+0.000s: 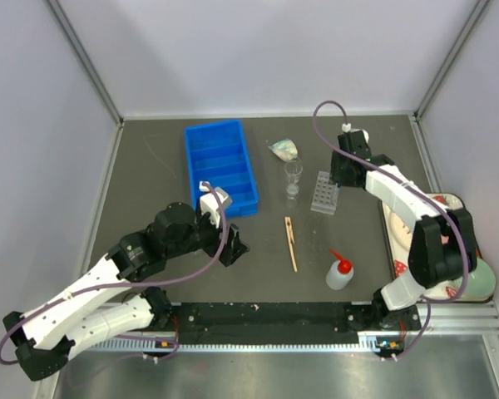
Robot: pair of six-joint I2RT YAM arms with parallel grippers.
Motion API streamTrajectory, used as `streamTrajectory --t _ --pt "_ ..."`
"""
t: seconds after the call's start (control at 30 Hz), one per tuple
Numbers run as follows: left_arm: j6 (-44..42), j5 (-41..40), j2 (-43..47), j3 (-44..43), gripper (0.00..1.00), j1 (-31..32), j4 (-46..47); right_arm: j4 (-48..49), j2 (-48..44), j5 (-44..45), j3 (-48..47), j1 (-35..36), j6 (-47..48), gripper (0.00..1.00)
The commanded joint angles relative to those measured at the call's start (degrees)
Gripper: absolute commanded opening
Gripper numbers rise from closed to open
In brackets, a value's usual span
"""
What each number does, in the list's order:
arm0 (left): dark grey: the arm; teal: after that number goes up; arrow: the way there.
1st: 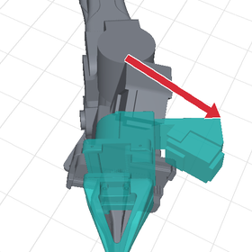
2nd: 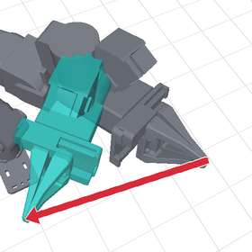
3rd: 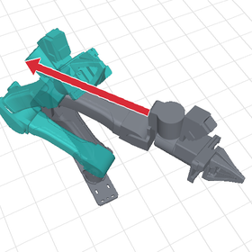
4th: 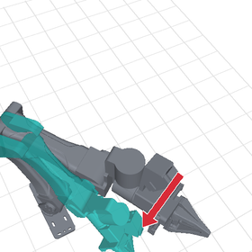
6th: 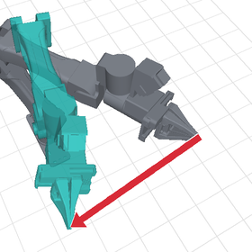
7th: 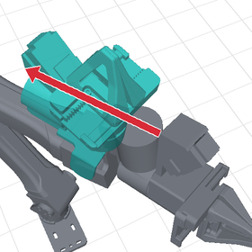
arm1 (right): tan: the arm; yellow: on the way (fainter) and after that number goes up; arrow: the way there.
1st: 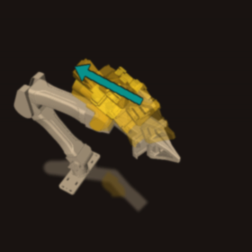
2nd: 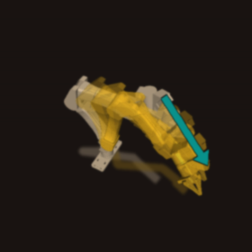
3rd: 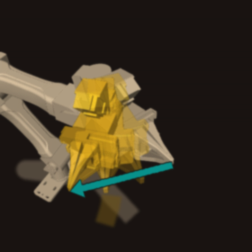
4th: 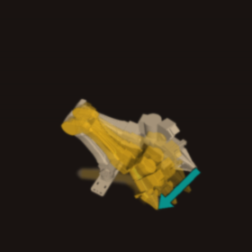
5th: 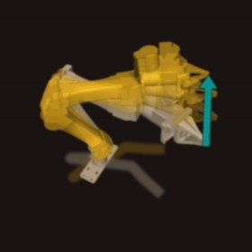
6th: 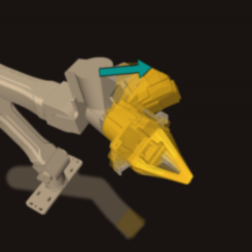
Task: Organize the chemistry lab equipment
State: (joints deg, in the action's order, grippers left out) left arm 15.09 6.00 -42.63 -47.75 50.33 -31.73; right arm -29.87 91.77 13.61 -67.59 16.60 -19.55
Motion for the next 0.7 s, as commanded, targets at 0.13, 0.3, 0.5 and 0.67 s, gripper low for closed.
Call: streamTrajectory --t 0.13,0.3,0.5,0.67 --pt "0.8 -9.9 -7.6 -6.0 0.99 -0.1 0.1 -2.4 -20.2 4.8 1.5 3.1 0.0 0.52" --pt "-0.2 -17.1 -13.3 -9.8 0.99 -0.3 -0.8 -5.8 -30.0 4.1 3.7 6.6 1.2 0.52" --pt "0.3 -18.7 -22.0 -15.1 0.98 -1.8 -1.3 -7.9 -40.2 -0.4 7.4 12.7 0.0 0.52" --pt "3.8 -18.2 -24.9 -15.6 0.97 -4.1 -1.3 -13.7 -43.9 -3.5 8.1 17.4 -1.4 0.53"
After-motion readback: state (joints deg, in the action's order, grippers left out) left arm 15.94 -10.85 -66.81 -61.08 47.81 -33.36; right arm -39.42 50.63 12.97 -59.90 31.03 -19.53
